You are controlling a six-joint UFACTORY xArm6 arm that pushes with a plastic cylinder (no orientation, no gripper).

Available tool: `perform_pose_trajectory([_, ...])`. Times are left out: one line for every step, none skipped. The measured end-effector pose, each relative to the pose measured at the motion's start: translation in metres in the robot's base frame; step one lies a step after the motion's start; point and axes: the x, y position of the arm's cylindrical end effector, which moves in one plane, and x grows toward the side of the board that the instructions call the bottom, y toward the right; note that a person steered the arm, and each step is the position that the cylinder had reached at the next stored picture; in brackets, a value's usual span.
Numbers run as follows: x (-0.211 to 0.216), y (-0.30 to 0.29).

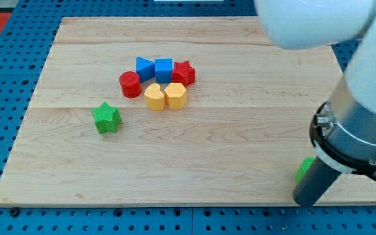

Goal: Slide the green star towards the green circle

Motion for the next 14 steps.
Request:
perform_pose_trajectory([-0.021,0.030])
perform_pose_trajectory([-0.024,-0.022])
perform_pose_trajectory([-0.089,-0.111])
perform_pose_trajectory([-0.054,-0.210])
perform_pose_trajectory([-0.104,-0.321])
perform_pose_trajectory([-0.143,-0.337])
perform_pose_trajectory([-0.144,-0.327])
perform_pose_trajectory([-0.157,-0.350])
perform_pose_trajectory([-0.159,-0.349])
perform_pose_trajectory([-0.161,-0.348])
perform_pose_trajectory([-0.169,-0.347])
perform_pose_trajectory([-0.170,-0.275])
perform_pose_trajectory([-0.128,-0.173])
perform_pose_trajectory([-0.114,-0.086])
